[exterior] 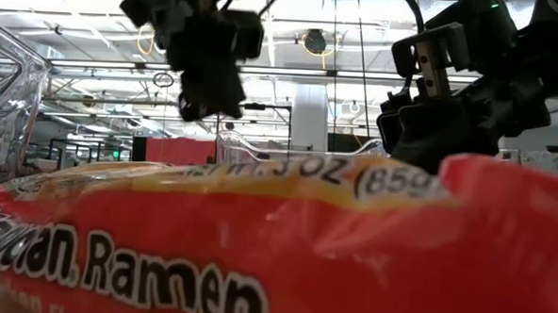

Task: Sort Maruchan noodles
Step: Stack the bottom blue noodle pack on top of the other blue noodle pack into the top left transparent bin

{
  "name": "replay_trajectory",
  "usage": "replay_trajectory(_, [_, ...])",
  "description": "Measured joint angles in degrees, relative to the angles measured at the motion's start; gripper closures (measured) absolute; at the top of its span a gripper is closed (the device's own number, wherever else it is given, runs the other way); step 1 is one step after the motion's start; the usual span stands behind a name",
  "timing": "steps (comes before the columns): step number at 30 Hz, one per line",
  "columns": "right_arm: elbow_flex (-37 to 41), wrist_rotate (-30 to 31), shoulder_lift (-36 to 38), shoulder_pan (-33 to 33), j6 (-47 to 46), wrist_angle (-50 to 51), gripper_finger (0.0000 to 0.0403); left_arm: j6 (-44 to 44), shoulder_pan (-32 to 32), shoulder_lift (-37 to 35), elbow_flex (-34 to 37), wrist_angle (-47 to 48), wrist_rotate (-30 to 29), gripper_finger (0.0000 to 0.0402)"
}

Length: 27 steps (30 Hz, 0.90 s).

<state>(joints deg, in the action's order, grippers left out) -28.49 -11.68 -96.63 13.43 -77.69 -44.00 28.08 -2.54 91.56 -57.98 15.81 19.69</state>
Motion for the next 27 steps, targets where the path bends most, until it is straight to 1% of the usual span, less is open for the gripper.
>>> replay_trajectory(4, [0.0, -1.9, 0.0, -1.0, 0.8, -1.6, 0.0403, 4.1, -0.1, 0.7, 3.3, -4.7, 2.7, 0.0292])
replay_trajectory(9, [0.0, -1.9, 0.1, -1.1, 0.8, -4.6, 0.0403, 5.5, -1.0, 0.7, 6.3, -12.7, 3.3, 0.0285])
replay_trajectory(11, [0.0, -1.9, 0.1, -1.1, 0.7, -4.6, 0.0403, 5.5, -1.3, 0.7, 7.9, -16.8, 3.3, 0.0264])
replay_trajectory(13, [0.0, -1.9, 0.1, -1.1, 0.6, -4.6, 0.0403, 5.7, -1.7, 0.7, 9.1, -19.4, 2.4, 0.023])
replay_trajectory(15, [-0.1, -1.9, 0.1, -1.1, 0.6, -4.5, 0.0403, 5.6, -1.9, 0.7, 9.9, -20.0, 0.0, 0.0188])
replay_trajectory(17, [-0.1, -1.9, 0.1, -1.1, 0.8, -4.4, 0.0403, 4.4, -2.0, 0.7, 10.6, -20.2, -0.7, 0.0148])
replay_trajectory(19, [-0.1, -1.7, 0.1, -1.1, 1.3, -4.6, 0.0403, 3.3, -2.0, 0.7, 11.4, -21.0, -2.0, 0.0117])
replay_trajectory(22, [-0.1, -1.6, 0.1, -1.1, 3.4, -5.4, 0.0403, 3.2, -1.6, 1.2, 13.0, -24.4, -2.0, 0.0095])
replay_trajectory(27, [-0.1, -0.1, 0.2, -1.1, 5.6, -5.5, 0.0403, 2.5, -1.6, 1.9, 14.2, -28.8, -1.7, 0.0092])
